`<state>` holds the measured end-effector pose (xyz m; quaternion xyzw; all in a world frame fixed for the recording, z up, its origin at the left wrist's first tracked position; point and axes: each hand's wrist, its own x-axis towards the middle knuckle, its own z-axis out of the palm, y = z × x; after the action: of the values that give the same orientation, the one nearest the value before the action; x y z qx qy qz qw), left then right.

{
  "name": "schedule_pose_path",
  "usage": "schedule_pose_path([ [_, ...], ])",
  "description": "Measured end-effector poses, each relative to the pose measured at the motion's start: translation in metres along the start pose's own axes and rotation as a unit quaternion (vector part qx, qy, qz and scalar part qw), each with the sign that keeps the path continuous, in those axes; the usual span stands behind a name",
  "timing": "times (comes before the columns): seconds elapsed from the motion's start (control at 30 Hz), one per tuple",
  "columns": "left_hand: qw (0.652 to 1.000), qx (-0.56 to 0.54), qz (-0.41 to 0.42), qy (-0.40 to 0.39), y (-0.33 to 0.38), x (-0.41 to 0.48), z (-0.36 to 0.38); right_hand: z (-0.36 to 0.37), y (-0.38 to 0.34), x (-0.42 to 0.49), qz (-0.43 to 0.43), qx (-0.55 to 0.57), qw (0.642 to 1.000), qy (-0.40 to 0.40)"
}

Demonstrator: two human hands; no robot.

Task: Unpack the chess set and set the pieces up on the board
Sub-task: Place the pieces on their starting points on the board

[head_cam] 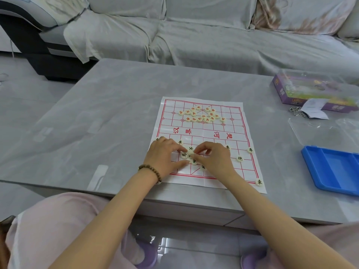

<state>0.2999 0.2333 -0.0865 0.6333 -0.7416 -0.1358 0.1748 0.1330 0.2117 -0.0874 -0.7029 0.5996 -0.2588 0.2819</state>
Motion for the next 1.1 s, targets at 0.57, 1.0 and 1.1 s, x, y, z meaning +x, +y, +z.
schedule_pose_path([
  [0.57, 0.996, -0.046, 0.016, 0.079, -0.048, -0.052, -0.011, 0.011, -0.022, -0.032, -0.114, -0.080, 0.988, -0.062],
  [1.0, 1.000, -0.003, 0.017, 0.024, -0.047, -0.049, -0.009, 0.015, -0.016, -0.038, -0.154, -0.117, 0.980, -0.051],
  [1.1, 1.000, 0.003, 0.013, 0.013, -0.046, -0.050, -0.009, 0.017, -0.015, -0.039, -0.158, -0.109, 0.980, -0.048],
])
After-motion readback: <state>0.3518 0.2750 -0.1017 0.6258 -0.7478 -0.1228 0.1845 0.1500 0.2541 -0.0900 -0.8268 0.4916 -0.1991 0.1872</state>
